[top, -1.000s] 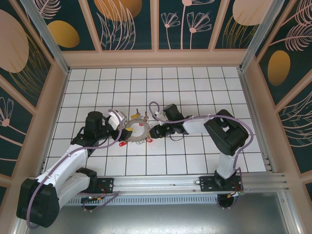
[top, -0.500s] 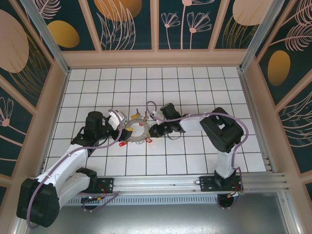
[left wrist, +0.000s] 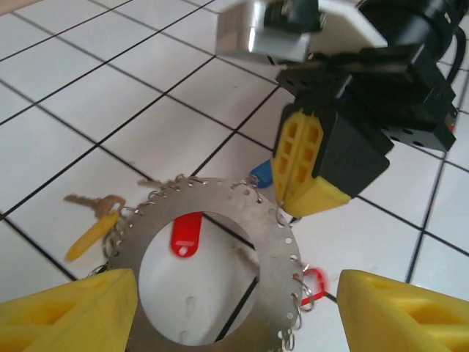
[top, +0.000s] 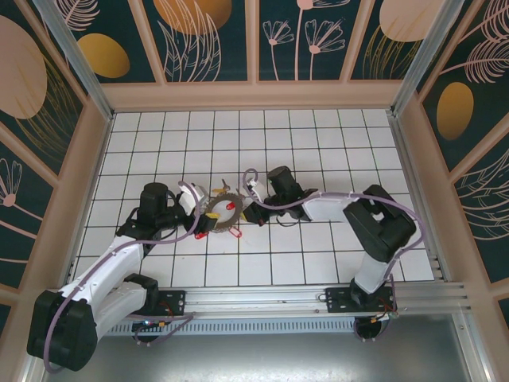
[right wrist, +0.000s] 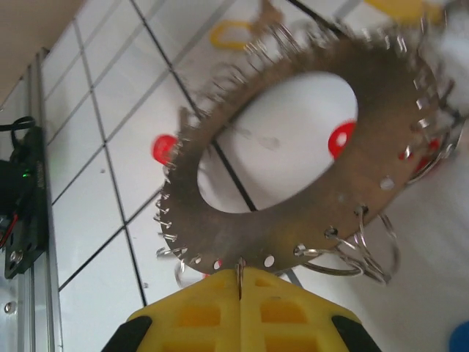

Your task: Put the keys on the keyring

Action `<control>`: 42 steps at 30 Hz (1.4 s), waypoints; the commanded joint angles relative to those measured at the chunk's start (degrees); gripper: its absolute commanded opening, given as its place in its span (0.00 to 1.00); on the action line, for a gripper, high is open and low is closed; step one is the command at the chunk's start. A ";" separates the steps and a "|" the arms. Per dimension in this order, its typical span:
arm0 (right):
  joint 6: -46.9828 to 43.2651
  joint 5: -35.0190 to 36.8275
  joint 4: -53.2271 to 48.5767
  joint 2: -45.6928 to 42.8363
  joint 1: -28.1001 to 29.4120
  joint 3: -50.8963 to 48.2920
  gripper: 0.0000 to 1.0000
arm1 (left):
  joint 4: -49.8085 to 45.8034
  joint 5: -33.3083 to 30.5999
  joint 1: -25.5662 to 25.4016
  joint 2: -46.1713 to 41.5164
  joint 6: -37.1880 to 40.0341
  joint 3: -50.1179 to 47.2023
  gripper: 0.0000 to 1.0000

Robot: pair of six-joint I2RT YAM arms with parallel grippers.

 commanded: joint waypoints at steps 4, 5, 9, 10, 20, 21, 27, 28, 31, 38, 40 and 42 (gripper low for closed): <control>-11.16 -0.02 10.82 -7.51 2.80 -1.88 0.00 | 2.05 8.76 0.02 -0.09 3.54 1.21 0.65; -11.88 0.56 12.54 -8.25 3.28 -2.32 0.00 | 2.44 9.72 -0.01 -0.28 3.59 1.16 0.64; -12.99 2.34 18.34 -10.49 4.71 -3.81 0.00 | 4.11 11.71 0.00 -1.71 3.89 0.42 0.64; -12.88 2.55 19.62 -10.75 4.95 -4.03 0.00 | 4.40 11.77 -0.05 -2.26 3.97 0.19 0.64; -11.08 0.05 27.01 -15.32 7.89 -5.01 0.00 | 3.59 12.24 -0.05 -7.27 5.93 -0.08 0.65; -10.97 -0.18 27.21 -15.85 8.05 -4.88 0.00 | 3.27 12.44 -0.04 -7.64 6.14 0.05 0.65; -12.31 -3.33 24.92 -18.97 9.20 -3.38 0.00 | 2.72 14.79 0.03 -9.22 5.90 0.75 0.59; -13.26 -3.70 23.43 -19.14 9.39 -2.77 0.00 | 2.76 15.11 0.01 -9.49 5.89 0.97 0.56; -18.34 -3.40 17.17 -19.26 10.33 -0.92 0.00 | 3.64 16.18 0.03 -10.44 4.98 1.31 0.53; -24.64 -3.58 10.45 -18.91 11.07 1.92 0.00 | 4.96 18.89 -0.05 -10.43 3.96 1.58 0.36; -25.70 -4.08 9.34 -18.92 11.07 2.45 0.00 | 4.50 19.24 -0.02 -10.17 4.03 1.88 0.31; -26.98 -4.12 8.18 -18.89 11.09 2.87 0.00 | 3.64 19.36 -0.05 -9.83 4.73 2.24 0.30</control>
